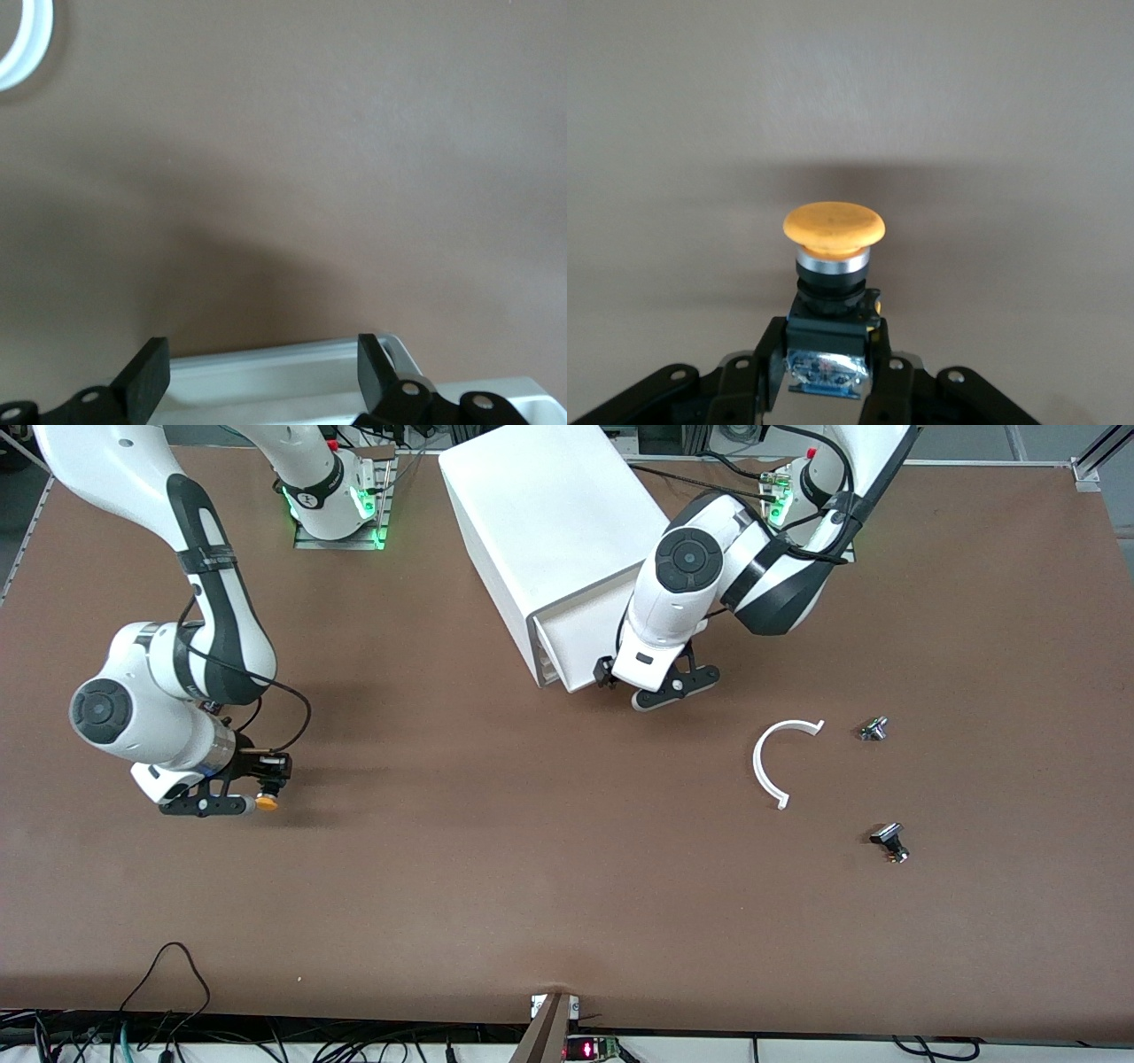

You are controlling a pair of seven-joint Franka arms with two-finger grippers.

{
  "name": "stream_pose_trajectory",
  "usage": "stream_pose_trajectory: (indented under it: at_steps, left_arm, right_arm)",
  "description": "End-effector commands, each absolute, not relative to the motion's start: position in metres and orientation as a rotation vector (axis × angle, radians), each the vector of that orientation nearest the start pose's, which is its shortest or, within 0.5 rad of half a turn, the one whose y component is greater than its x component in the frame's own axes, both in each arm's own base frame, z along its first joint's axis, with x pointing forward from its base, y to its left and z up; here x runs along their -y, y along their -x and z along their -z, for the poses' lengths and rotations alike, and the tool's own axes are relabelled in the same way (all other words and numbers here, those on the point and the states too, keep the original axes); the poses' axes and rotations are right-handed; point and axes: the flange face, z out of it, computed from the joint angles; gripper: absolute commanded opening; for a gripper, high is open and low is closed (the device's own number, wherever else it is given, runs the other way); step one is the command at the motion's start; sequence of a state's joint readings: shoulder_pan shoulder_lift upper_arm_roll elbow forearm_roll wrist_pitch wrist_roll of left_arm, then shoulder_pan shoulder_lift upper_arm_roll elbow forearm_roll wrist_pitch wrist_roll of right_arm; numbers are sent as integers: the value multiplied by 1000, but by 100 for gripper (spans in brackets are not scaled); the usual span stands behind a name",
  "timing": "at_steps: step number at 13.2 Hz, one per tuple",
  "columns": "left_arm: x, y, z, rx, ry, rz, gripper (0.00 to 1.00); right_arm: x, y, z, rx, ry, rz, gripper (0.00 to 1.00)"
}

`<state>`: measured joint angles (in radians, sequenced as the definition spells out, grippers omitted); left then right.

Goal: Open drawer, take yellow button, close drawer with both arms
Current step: 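Carry the yellow button toward the orange box and lower it with the right gripper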

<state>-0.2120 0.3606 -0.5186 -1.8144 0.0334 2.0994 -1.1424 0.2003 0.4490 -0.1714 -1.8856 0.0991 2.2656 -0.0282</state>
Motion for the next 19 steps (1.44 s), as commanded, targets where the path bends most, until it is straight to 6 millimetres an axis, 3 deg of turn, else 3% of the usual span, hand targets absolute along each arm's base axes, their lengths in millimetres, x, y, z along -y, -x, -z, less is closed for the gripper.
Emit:
stream_pose_trajectory:
  at_steps: [1,7,8,9,10,12,13,19]
  left_arm:
    - [410,-464,-370,682,3129,-296,94]
    - [425,-442,-367,678,3098,-356,97]
    - [427,-438,-366,661,3086,-372,97]
    - [429,-434,-366,658,3079,-396,97]
    - [431,-430,-367,671,3076,-441,98]
    - [435,-426,-367,680,3077,-479,98]
    - [438,-423,-368,668,3080,-485,98]
    - [447,-413,-365,660,3084,-538,98]
  right_arm:
    - [-11,-606,-247,2,3149,-79,0]
    - [1,-599,-202,-59,3157,-161,2]
    - [1,-600,-202,-65,3156,-161,10]
    - [1,-601,-204,-107,3157,-163,29]
    - [-1,-602,-209,-134,3155,-151,32]
    - [-8,-610,-236,-110,3148,-97,89]
    - [-9,-617,-253,-95,3146,-50,100]
    - [-25,-635,-363,18,3147,44,100]
